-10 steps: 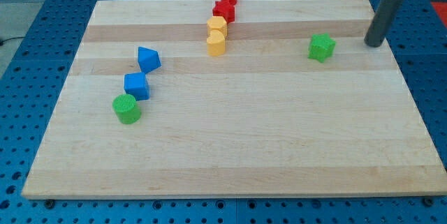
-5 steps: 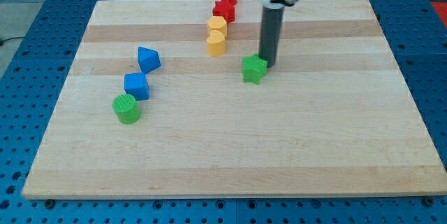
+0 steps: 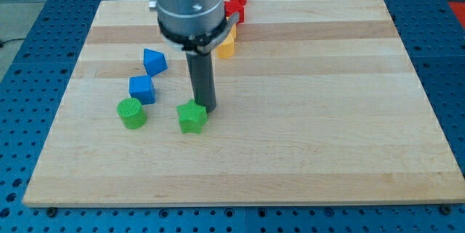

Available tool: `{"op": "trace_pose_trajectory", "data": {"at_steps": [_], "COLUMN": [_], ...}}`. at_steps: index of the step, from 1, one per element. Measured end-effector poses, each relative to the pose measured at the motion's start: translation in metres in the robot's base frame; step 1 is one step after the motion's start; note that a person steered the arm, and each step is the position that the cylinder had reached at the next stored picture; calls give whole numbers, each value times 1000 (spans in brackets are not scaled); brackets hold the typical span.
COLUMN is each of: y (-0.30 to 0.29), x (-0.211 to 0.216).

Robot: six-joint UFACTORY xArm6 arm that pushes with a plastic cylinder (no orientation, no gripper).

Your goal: Push the green star below the green circle

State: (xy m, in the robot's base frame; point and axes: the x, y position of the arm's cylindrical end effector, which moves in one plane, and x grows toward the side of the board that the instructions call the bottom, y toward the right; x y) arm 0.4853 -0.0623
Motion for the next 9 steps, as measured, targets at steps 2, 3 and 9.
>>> {"op": "trace_pose_trajectory", "data": {"at_steps": [2, 3, 9], "y": [-19, 23, -55], "x": [44, 70, 47]}}
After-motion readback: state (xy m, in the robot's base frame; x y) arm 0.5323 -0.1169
